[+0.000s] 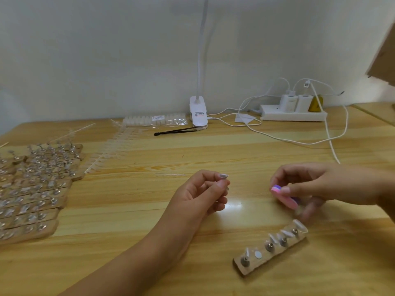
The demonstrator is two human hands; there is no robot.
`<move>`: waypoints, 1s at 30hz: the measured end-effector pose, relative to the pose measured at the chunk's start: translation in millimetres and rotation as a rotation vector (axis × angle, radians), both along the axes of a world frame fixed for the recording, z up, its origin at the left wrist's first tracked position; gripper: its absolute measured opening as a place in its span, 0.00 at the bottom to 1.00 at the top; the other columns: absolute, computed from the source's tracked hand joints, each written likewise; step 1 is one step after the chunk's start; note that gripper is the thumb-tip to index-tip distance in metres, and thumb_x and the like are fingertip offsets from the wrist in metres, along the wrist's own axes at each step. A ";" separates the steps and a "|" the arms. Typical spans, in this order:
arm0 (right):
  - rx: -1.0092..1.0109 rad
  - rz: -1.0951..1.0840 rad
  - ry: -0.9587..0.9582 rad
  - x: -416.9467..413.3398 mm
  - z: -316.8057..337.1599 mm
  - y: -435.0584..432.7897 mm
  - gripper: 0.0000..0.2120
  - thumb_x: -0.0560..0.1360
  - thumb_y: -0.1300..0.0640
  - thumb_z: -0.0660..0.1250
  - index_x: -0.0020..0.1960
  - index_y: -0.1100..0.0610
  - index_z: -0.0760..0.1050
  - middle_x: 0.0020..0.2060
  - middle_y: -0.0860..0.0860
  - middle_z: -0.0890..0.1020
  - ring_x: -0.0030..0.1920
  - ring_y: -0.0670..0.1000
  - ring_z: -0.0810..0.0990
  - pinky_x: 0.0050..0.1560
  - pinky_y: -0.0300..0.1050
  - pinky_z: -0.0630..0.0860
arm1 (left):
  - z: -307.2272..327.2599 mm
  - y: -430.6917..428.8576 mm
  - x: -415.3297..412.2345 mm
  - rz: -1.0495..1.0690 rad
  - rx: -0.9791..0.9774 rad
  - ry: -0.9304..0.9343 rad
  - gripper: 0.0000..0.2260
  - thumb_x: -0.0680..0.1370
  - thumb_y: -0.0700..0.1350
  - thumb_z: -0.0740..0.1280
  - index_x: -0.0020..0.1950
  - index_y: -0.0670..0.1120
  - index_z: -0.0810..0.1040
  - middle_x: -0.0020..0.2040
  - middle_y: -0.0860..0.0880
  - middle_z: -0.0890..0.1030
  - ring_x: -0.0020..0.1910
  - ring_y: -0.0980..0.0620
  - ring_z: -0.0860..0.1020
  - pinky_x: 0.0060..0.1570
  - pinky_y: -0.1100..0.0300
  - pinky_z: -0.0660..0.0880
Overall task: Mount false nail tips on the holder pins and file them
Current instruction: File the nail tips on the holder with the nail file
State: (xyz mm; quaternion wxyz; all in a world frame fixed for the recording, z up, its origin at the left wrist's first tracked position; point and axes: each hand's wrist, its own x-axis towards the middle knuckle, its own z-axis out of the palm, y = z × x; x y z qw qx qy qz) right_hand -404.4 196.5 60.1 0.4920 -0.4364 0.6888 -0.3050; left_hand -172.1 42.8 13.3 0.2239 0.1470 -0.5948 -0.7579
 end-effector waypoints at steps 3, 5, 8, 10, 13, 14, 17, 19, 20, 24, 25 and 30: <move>0.015 0.104 -0.143 13.4 -3.8 -4.3 0.17 0.73 0.47 0.74 0.57 0.55 0.78 0.44 0.54 0.80 0.49 0.50 0.80 0.49 0.53 0.82 | 0.6 -0.2 -0.5 0.028 -0.001 0.009 0.02 0.74 0.49 0.72 0.43 0.53 0.84 0.38 0.52 0.79 0.38 0.57 0.78 0.42 0.67 0.75; 0.021 0.177 -0.254 25.6 -7.1 -7.7 0.14 0.75 0.50 0.73 0.57 0.55 0.77 0.44 0.54 0.79 0.51 0.52 0.79 0.49 0.54 0.82 | 0.1 -0.9 -0.9 0.038 0.016 0.019 0.02 0.73 0.49 0.74 0.43 0.53 0.84 0.37 0.51 0.80 0.38 0.56 0.79 0.41 0.67 0.76; -0.024 0.197 -0.385 39.6 -16.3 -14.8 0.12 0.76 0.54 0.72 0.57 0.57 0.77 0.44 0.54 0.79 0.51 0.53 0.80 0.51 0.55 0.82 | -0.6 -0.5 -1.1 0.039 0.044 0.037 0.06 0.68 0.51 0.73 0.43 0.52 0.85 0.39 0.50 0.82 0.39 0.56 0.80 0.42 0.67 0.77; -0.089 0.114 -0.464 40.5 -19.3 -17.9 0.14 0.75 0.55 0.73 0.57 0.58 0.78 0.46 0.54 0.81 0.52 0.54 0.82 0.51 0.56 0.82 | 0.1 -0.7 -0.4 0.034 0.050 0.033 0.07 0.68 0.51 0.73 0.43 0.52 0.85 0.39 0.49 0.83 0.39 0.55 0.81 0.41 0.67 0.77; -0.126 0.147 -0.431 25.0 -9.2 -10.1 0.14 0.75 0.55 0.74 0.57 0.59 0.77 0.45 0.58 0.79 0.50 0.55 0.82 0.47 0.56 0.82 | 2.2 -7.5 2.9 0.045 -0.066 -0.048 0.03 0.78 0.45 0.67 0.49 0.47 0.79 0.36 0.48 0.82 0.34 0.55 0.79 0.36 0.66 0.76; -0.105 0.255 -0.448 21.4 -4.3 -6.1 0.12 0.77 0.57 0.71 0.58 0.59 0.75 0.45 0.62 0.77 0.49 0.56 0.82 0.48 0.58 0.82 | 3.6 -10.3 5.0 0.044 -0.150 -0.097 0.03 0.81 0.44 0.64 0.51 0.46 0.76 0.33 0.48 0.81 0.31 0.55 0.78 0.32 0.65 0.75; -0.097 0.523 -0.585 22.5 -5.7 0.9 0.11 0.78 0.61 0.68 0.60 0.59 0.73 0.44 0.79 0.65 0.49 0.59 0.80 0.52 0.70 0.72 | 7.8 -15.0 10.6 -0.014 -0.323 -0.220 0.04 0.84 0.45 0.58 0.51 0.49 0.71 0.27 0.47 0.79 0.23 0.54 0.74 0.24 0.64 0.71; -0.128 0.630 -0.650 36.4 -13.0 -5.2 0.13 0.78 0.59 0.69 0.60 0.59 0.73 0.44 0.75 0.67 0.49 0.57 0.78 0.50 0.65 0.68 | 10.5 -15.3 14.5 -0.122 -0.390 -0.275 0.05 0.84 0.48 0.57 0.50 0.54 0.70 0.27 0.46 0.80 0.22 0.53 0.74 0.23 0.65 0.70; -0.158 0.650 -0.685 42.8 -16.6 -8.6 0.13 0.77 0.58 0.69 0.60 0.59 0.73 0.46 0.69 0.70 0.49 0.56 0.78 0.51 0.62 0.68 | 12.3 -15.7 16.7 -0.212 -0.442 -0.307 0.06 0.84 0.49 0.57 0.49 0.57 0.70 0.29 0.46 0.81 0.23 0.53 0.75 0.24 0.65 0.71; -0.281 0.548 -0.859 43.8 -24.6 -12.9 0.12 0.78 0.59 0.68 0.59 0.61 0.72 0.50 0.56 0.75 0.51 0.56 0.79 0.60 0.82 0.57 | 22.3 -19.4 22.7 -0.469 -0.415 -0.413 0.06 0.84 0.51 0.56 0.47 0.57 0.69 0.37 0.43 0.85 0.31 0.49 0.82 0.31 0.63 0.76; -0.297 0.510 -0.883 41.9 -23.9 -13.5 0.11 0.78 0.60 0.67 0.59 0.61 0.72 0.50 0.56 0.75 0.52 0.56 0.79 0.59 0.85 0.52 | 23.6 -20.2 22.8 -0.472 -0.363 -0.425 0.08 0.85 0.51 0.56 0.47 0.57 0.69 0.40 0.42 0.86 0.34 0.47 0.83 0.34 0.62 0.77; -0.307 0.342 -0.886 37.4 -22.7 -19.6 0.10 0.79 0.61 0.66 0.60 0.60 0.73 0.52 0.57 0.75 0.56 0.56 0.78 0.62 0.76 0.67 | 20.7 -18.6 19.6 -0.470 -0.206 -0.420 0.08 0.84 0.51 0.59 0.44 0.56 0.70 0.43 0.40 0.86 0.39 0.45 0.84 0.40 0.61 0.79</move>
